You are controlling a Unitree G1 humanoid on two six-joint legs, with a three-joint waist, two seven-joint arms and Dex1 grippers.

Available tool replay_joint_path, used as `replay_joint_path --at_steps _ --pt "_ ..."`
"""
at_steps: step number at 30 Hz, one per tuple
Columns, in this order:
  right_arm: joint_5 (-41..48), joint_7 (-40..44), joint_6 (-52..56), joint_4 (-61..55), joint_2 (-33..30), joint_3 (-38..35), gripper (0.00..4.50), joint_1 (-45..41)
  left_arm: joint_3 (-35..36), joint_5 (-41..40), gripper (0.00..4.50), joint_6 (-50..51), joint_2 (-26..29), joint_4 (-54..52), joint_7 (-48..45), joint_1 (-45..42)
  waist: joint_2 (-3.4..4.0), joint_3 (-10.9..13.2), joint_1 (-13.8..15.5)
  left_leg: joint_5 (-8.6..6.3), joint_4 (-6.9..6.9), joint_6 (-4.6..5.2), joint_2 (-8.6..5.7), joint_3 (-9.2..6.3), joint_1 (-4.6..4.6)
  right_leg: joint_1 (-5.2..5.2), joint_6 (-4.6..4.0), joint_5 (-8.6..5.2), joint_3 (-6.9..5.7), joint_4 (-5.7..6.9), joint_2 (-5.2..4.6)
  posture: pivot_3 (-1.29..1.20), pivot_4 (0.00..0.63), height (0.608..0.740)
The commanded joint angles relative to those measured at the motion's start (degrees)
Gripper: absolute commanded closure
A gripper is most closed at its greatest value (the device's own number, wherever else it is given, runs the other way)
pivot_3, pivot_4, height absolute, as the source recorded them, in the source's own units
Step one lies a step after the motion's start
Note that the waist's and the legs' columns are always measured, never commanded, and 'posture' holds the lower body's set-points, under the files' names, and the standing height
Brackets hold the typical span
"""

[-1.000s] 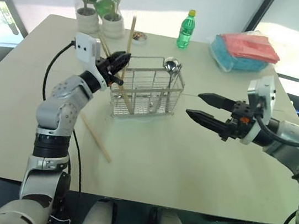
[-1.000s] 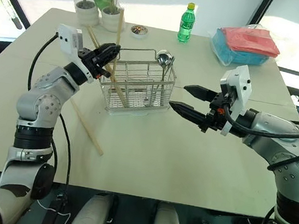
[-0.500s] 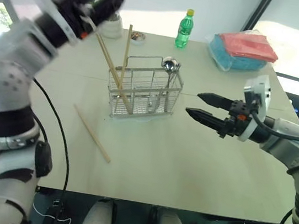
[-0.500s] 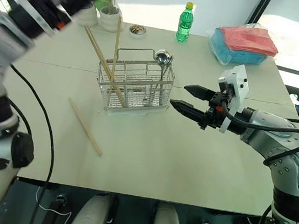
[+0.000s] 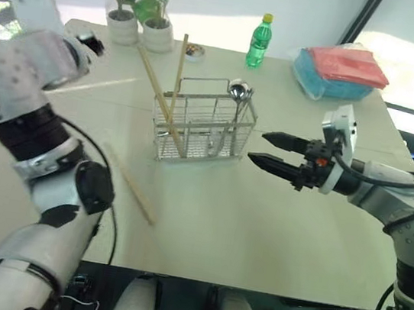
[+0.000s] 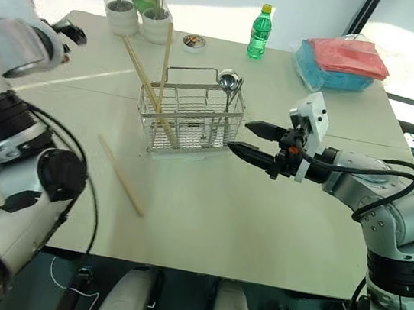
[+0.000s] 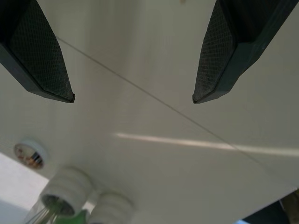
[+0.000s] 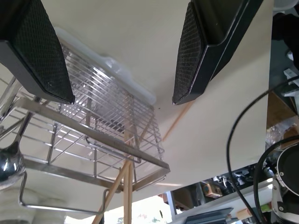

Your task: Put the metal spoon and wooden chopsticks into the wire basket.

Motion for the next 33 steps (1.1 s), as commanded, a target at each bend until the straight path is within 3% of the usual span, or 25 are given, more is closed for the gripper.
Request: replay_joint_path --at_steps 1,8,17,21,24,30,33 --pt "-0.15 0.48 -1.09 -0.68 0.59 -0.32 1.05 -1.27 2.60 4.56 0.23 0.73 -4.21 1.93 4.66 1.31 0.01 0.00 0.01 0.01 -0.02 -0.02 0.00 0.00 0.01 -0.02 0.00 0.00 0.00 0.01 0.00 0.00 0.150 0.717" --pt "0.68 1.07 -0.50 -3.62 -0.44 -1.64 1.05 0.95 3.75 12.66 0.23 0.73 -8.35 6.50 3.94 6.92 0.03 0.01 -0.04 0.11 -0.09 -0.20 0.02 0.01 0.02 -0.09 -0.01 0.01 0.00 0.06 0.02 0.00 0.150 0.717" --pt "2.11 -0.87 0.64 -5.74 -0.60 -3.92 1.05 2.39 2.64 18.77 0.23 -0.97 -8.53 17.19 -3.93 9.29 0.02 0.01 -0.01 0.10 -0.04 -0.19 -0.03 0.02 -0.03 -0.06 0.00 0.02 0.00 -0.01 -0.03 0.00 0.150 0.717" --pt "3.08 -2.09 1.32 -6.80 -0.52 -4.29 1.05 2.85 4.64 21.09 0.23 -2.69 -9.23 21.93 -5.09 9.75 0.62 -0.36 0.11 0.09 -0.03 -0.19 -0.03 0.03 0.05 0.03 0.00 0.02 0.00 -0.01 -0.04 0.00 0.150 0.717" --pt "3.62 -2.33 1.59 -7.14 -1.06 -4.63 1.05 3.42 5.82 22.47 1.45 -2.80 -9.80 21.99 -5.36 9.48 0.63 -0.39 -0.04 0.09 -0.03 -0.18 -0.03 0.03 0.09 0.05 0.00 0.02 -0.01 -0.01 -0.04 0.00 0.150 0.717" --pt "4.01 0.15 1.14 -8.45 -2.80 -5.02 1.05 5.44 7.42 24.21 4.40 -3.41 -9.88 22.65 -5.84 8.44 0.66 -0.45 -0.29 0.08 -0.07 -0.17 -0.02 0.06 0.09 0.00 0.00 0.02 0.01 0.01 -0.03 0.00 0.150 0.717" --pt "4.72 3.30 0.67 -9.32 -4.37 -4.88 1.05 6.55 8.44 24.79 4.46 -3.96 -9.19 23.21 -6.00 7.96 0.66 -0.47 -0.25 0.08 -0.09 -0.17 -0.02 0.05 0.11 -0.01 0.00 0.02 0.01 0.02 -0.03 0.00 0.150 0.717"
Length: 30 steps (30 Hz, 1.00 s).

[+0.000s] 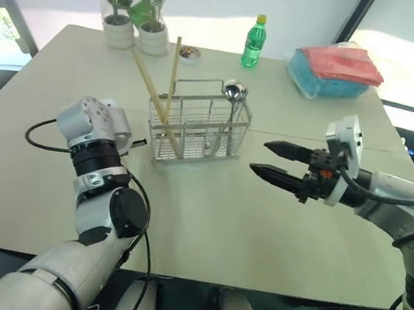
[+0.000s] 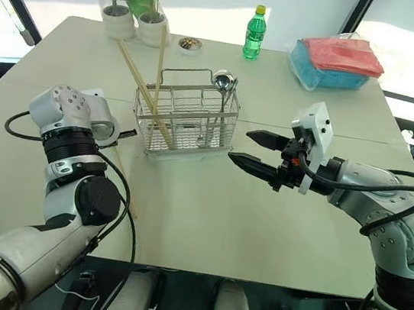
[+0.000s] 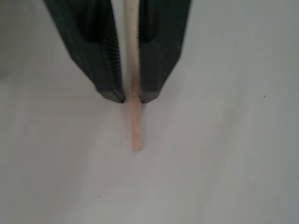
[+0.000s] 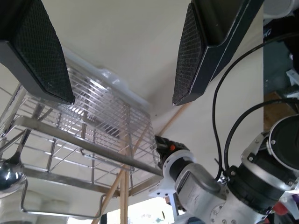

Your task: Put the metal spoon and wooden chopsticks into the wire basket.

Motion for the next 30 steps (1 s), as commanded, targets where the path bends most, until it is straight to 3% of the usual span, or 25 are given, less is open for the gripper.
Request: replay_joint_path --at_steps 1,12,14,21,26,30 --pt "1.53 5.27 -1.72 -3.43 -2.86 -1.41 1.05 1.45 2.55 2.40 4.46 -0.26 1.36 2.24 0.00 1.22 -0.01 -0.01 -0.01 0.00 0.00 0.00 0.00 0.00 0.00 0.01 0.00 0.00 0.00 -0.01 0.00 0.00 0.150 0.717" --pt "0.12 7.99 -3.37 -2.25 -3.64 -0.49 1.05 1.43 6.09 2.16 4.46 -2.93 7.93 4.20 -0.71 -0.09 0.00 -0.04 -1.41 0.00 -0.09 0.00 0.06 -0.01 0.18 0.00 0.00 0.00 0.00 0.03 0.05 0.00 0.150 0.717" --pt "-0.18 8.38 -3.61 -2.06 -3.70 -0.33 1.05 1.34 4.79 1.46 4.46 -5.35 11.84 5.68 -2.52 -0.45 -0.01 -0.03 -1.35 0.00 -0.09 0.00 0.07 -0.01 0.17 -0.02 0.00 0.00 0.00 0.05 0.06 0.00 0.150 0.717" --pt "-1.76 8.94 -4.19 0.12 -3.74 0.02 1.05 0.45 -8.50 -4.91 4.46 -24.99 28.42 8.58 -26.84 -2.23 -0.33 0.15 -0.60 0.03 -0.06 -0.09 0.06 -0.01 -0.18 -0.31 -0.11 0.07 -0.01 0.08 0.03 0.00 0.150 0.717" --pt "-1.80 8.83 -3.96 0.83 -3.23 0.31 1.05 -0.42 -13.60 -10.39 4.46 -43.40 32.36 6.16 -43.91 -6.72 -0.37 0.15 1.53 0.02 -0.04 -0.09 -0.01 0.02 -0.23 -0.15 -0.12 0.07 -0.03 -0.25 -0.09 0.00 0.150 0.717" --pt "-1.85 8.34 -3.88 1.08 -2.80 0.64 1.05 -0.83 -17.09 -13.37 4.46 -51.03 34.06 5.82 -53.17 -11.22 -0.38 0.17 1.68 0.01 -0.01 -0.07 -0.01 0.06 -0.28 -0.16 -0.12 0.07 -0.03 -0.28 -0.10 0.00 0.150 0.717"
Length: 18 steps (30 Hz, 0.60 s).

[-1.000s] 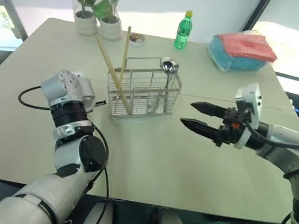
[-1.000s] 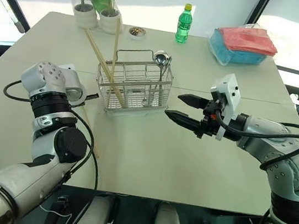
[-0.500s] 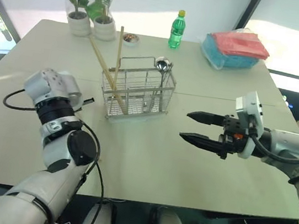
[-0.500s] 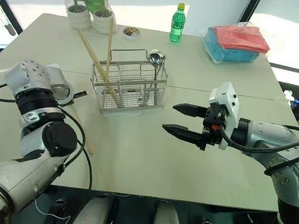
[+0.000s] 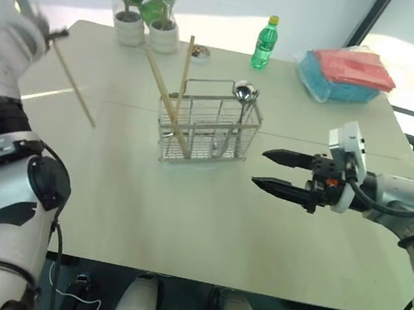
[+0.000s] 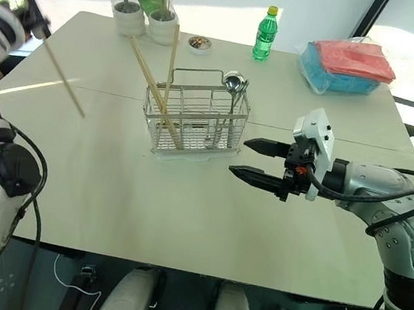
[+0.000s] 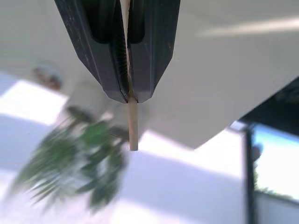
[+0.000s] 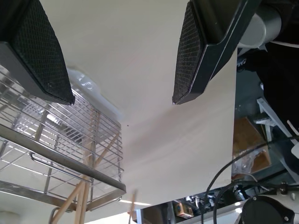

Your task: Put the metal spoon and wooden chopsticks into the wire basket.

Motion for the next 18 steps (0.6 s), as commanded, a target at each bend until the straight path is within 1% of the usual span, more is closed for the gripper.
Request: replay_joint_path --at_steps 1,7,11,13,17,18 --pt "-0.08 -0.63 -0.73 -0.35 0.16 -0.78 1.05 -1.29 -3.81 -2.47 4.46 -8.72 2.59 -2.29 -7.87 -5.56 0.02 0.01 -0.15 -0.01 0.00 0.02 0.00 0.02 0.01 0.00 0.00 0.00 0.00 0.01 0.00 0.00 0.150 0.717" --pt "-0.04 -2.41 -0.82 -0.47 0.44 -1.48 1.05 -0.87 -8.53 -4.09 4.46 -15.01 5.57 1.83 -17.07 -15.41 0.05 0.09 -0.55 -0.01 -0.02 0.06 0.06 0.04 0.06 -0.04 0.03 0.01 0.00 0.12 0.10 0.00 0.150 0.717" --pt "0.21 -3.21 -0.91 -1.26 0.30 -2.17 1.05 0.34 -9.02 -9.24 4.46 -13.76 3.18 1.05 -22.28 -19.33 0.07 0.10 -0.36 -0.01 0.02 0.08 0.07 0.03 0.10 0.03 0.04 0.00 0.00 0.14 0.11 0.00 0.150 0.717" --pt "0.46 -3.92 -0.83 -1.65 0.49 -2.52 1.05 0.78 -9.95 -10.46 4.46 -12.52 1.70 0.18 -22.95 -19.03 0.07 0.10 -0.21 -0.02 0.08 0.09 0.07 0.01 0.10 0.07 0.04 -0.01 0.00 0.13 0.10 0.00 0.150 0.717" --pt "0.89 -5.78 -0.68 -2.68 0.96 -3.22 1.05 1.63 -10.85 -13.90 4.46 -7.62 -2.87 -3.56 -22.62 -15.15 0.06 0.09 -0.17 -0.02 0.12 0.11 0.06 -0.01 0.09 0.10 0.04 -0.01 0.00 0.15 0.10 0.00 0.150 0.717" --pt "1.03 -6.08 -0.67 -2.99 1.05 -3.47 1.05 1.96 -10.95 -14.74 4.46 -6.76 -4.18 -5.52 -22.23 -13.05 0.06 0.09 -0.22 -0.02 0.12 0.11 0.06 -0.01 0.10 0.11 0.05 -0.01 0.01 0.16 0.10 0.00 0.150 0.717"
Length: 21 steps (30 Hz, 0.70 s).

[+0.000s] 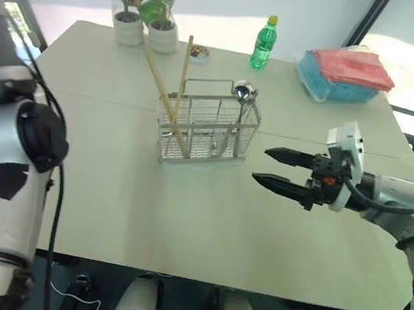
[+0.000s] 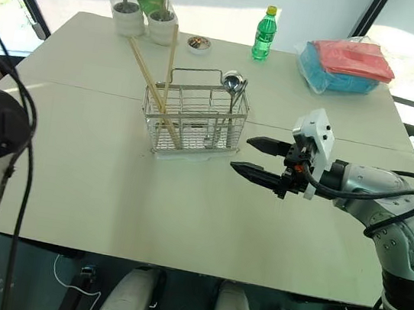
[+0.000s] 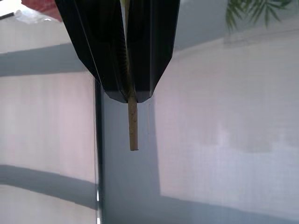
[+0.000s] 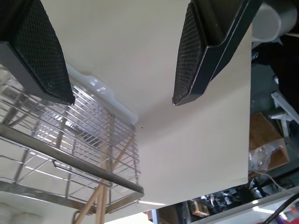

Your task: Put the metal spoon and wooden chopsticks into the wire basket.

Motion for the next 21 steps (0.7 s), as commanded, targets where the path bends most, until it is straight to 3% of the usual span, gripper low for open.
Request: replay_joint_path --at_steps 1,6,16,21 --pt "1.09 -1.33 -0.62 -2.61 0.32 -2.60 1.05 0.77 -1.52 -3.39 4.46 3.71 -3.15 -6.82 0.78 4.99 0.00 0.00 -0.09 0.00 0.00 0.00 0.00 0.00 0.00 -0.01 0.01 0.00 0.00 0.00 0.00 0.00 0.150 0.717" --pt "1.67 -3.33 -0.58 -4.14 0.63 -3.98 1.05 2.94 -1.31 -8.11 4.46 9.07 -8.41 -15.78 3.98 13.77 -0.03 0.09 -0.63 -0.01 -0.01 0.03 0.02 -0.02 0.01 -0.07 0.01 0.01 0.01 0.10 0.02 0.00 0.150 0.717" --pt "2.57 -5.92 -0.22 -3.23 1.11 -4.31 1.05 1.82 -7.00 -7.99 4.46 9.72 -9.97 -25.90 4.42 27.06 0.13 0.02 -1.42 -0.02 0.00 0.06 0.03 -0.06 0.11 0.07 -0.01 0.00 0.02 0.04 0.05 0.00 0.150 0.717" --pt "2.72 -6.26 -0.09 -2.80 1.18 -4.24 1.05 1.63 -7.50 -7.49 4.46 8.06 -7.91 -26.23 4.41 28.14 0.13 0.01 -1.40 -0.02 0.02 0.06 0.02 -0.05 0.10 0.09 -0.03 -0.01 0.03 0.02 0.05 0.00 0.150 0.717"
